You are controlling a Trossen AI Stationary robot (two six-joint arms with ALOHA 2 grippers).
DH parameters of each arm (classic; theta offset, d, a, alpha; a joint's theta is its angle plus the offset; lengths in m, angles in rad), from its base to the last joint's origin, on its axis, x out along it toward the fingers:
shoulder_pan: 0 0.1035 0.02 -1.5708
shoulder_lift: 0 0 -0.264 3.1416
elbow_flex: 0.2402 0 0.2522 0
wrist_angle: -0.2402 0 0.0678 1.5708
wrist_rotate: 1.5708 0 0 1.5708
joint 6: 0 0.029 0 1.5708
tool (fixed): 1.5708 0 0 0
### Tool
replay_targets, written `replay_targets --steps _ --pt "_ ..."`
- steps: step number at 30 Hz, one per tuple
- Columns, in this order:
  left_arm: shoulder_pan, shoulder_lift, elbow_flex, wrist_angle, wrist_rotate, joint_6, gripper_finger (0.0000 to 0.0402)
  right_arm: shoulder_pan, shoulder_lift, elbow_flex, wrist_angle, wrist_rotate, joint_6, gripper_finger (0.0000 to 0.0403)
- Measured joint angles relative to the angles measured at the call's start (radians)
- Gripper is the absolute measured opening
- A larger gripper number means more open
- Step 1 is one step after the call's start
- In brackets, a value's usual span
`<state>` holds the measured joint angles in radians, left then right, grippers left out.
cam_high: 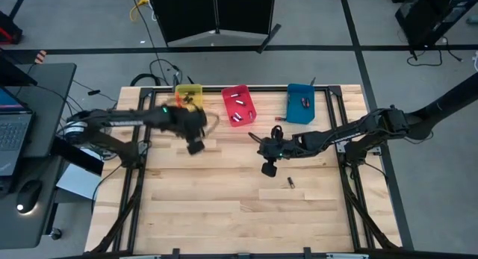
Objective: Sort batteries
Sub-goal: Put the left brown battery into the yellow bin
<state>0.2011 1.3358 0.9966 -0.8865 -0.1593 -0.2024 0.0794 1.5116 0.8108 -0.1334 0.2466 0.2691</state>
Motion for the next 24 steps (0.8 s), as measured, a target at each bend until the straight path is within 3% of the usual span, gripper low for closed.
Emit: replay_targets --steps 5,12,24 --pt "0.297 -0.016 0.035 -0.031 0.019 0.117 0.0043 0.002 0.000 0.000 0.002 0.003 0.000 0.0012" --pt "0.611 0.126 0.173 -0.023 0.111 0.276 0.0043 0.006 0.000 0.000 -0.002 0.000 0.002 0.0012" --pt "0.717 0.470 0.349 -0.055 0.118 0.353 0.0043 0.006 0.000 0.000 -0.003 -0.003 0.003 0.0012"
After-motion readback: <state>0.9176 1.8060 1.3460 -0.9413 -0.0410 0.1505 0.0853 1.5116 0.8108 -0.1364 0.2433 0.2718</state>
